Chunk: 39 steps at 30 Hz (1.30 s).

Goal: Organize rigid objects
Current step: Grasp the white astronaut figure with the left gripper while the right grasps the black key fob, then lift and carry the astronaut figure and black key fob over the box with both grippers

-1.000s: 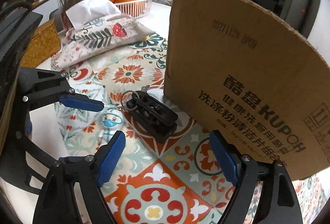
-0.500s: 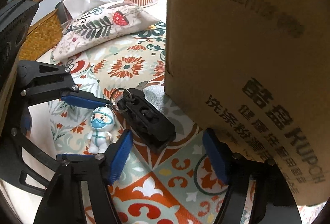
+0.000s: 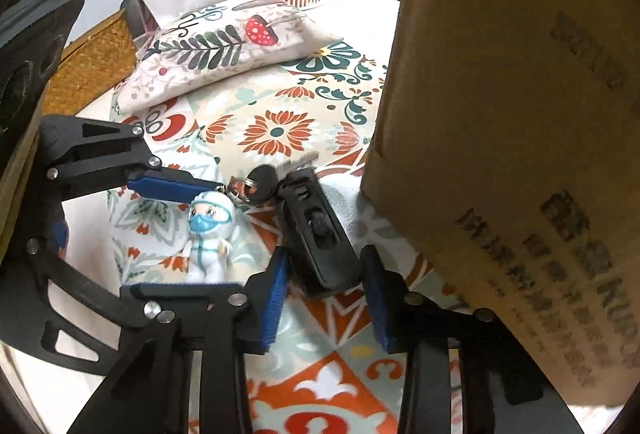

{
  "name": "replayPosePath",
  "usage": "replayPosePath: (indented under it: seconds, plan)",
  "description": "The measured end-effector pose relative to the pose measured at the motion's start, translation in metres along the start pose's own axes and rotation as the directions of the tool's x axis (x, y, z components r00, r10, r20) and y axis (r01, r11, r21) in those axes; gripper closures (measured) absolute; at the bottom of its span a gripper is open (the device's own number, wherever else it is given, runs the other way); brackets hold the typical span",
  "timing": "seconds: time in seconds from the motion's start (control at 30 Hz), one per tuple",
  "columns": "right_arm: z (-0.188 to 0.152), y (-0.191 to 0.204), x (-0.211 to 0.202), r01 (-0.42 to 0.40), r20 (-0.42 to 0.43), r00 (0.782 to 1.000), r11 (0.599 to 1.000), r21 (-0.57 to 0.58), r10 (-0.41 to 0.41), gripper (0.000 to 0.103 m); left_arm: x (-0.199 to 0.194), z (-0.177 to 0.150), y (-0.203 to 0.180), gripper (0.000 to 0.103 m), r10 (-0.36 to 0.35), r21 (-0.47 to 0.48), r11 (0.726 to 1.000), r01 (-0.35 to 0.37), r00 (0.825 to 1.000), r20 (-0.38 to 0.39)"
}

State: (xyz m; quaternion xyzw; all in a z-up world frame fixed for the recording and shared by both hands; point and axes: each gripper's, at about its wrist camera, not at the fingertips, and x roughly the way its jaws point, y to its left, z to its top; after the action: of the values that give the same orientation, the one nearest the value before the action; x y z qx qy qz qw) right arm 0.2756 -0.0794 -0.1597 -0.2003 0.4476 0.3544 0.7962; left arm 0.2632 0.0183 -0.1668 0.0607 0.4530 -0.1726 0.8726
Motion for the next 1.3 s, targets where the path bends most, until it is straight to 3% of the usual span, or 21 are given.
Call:
replayPosePath:
  seconds: [0.23, 0.53, 1.07, 1.3]
  plan:
    - [-0.016, 0.002, -0.012, 0.013, 0.036, 0.999, 0.981, 0.192, -0.020, 0.070, -0.011, -0.007, 0.007, 0.050, 0.005, -0.057, 0.998, -0.003, 1.000, 0.027]
    - [-0.049, -0.005, -0.033, 0.011, 0.087, 0.995, 0.935, 0.356, -0.045, 0.071, -0.025, -0.008, -0.010, 0.050, 0.004, -0.066, 0.998, 0.001, 0.997, 0.071]
    - [-0.063, -0.010, -0.075, 0.068, 0.147, 0.978, 0.894, 0.442, -0.146, 0.072, -0.047, 0.009, -0.020, 0.050, 0.018, -0.096, 0.995, -0.004, 0.989, 0.145]
    - [-0.064, -0.005, -0.085, 0.087, 0.165, 0.971, 0.900, 0.427, -0.172, 0.073, -0.053, 0.011, -0.022, 0.050, 0.011, -0.100, 0.995, 0.006, 0.987, 0.163]
